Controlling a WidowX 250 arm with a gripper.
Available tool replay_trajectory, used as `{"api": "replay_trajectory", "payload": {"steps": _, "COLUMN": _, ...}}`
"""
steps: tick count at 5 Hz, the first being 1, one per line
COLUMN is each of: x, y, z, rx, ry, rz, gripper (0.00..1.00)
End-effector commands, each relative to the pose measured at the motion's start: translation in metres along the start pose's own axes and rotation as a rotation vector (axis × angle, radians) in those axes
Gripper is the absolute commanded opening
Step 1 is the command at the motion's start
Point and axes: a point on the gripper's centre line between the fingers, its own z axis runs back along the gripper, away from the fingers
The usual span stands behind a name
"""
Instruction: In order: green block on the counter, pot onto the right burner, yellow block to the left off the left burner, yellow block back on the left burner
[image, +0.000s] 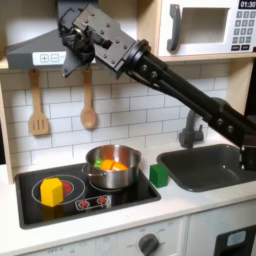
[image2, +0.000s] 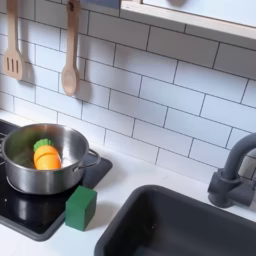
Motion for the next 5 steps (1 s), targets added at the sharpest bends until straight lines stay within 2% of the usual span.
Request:
{"api": "replay_trajectory", "payload": {"steps": 1, "x": -0.003, "y": -0.005, "z": -0.002, "rx": -0.022, "ry": 0.006, "rz": -0.006, "gripper": 0.0}}
{"api": "replay_trajectory", "payload": {"steps": 2, "x": -0.009, "y": -0.01, "z": -0.007, "rx": -0.042, "ry": 0.026, "rz": -0.015, "gripper": 0.0}}
{"api": "replay_trajectory", "payload": {"steps": 3, "x": -0.012, "y": -0.005, "z": -0.013, "rx": -0.039, "ry": 0.035, "rz": 0.006, "gripper": 0.0}}
{"api": "replay_trajectory", "payload": {"steps": 4, "x": -0.011, "y": -0.008, "z": -0.021, "rx": -0.054, "ry": 0.031, "rz": 0.026, "gripper": 0.0}}
{"api": "replay_trajectory", "payload": {"steps": 5, "x": -0.01, "y": -0.018, "z": -0.023, "rx": -0.074, "ry": 0.02, "rz": 0.033, "gripper": 0.0}}
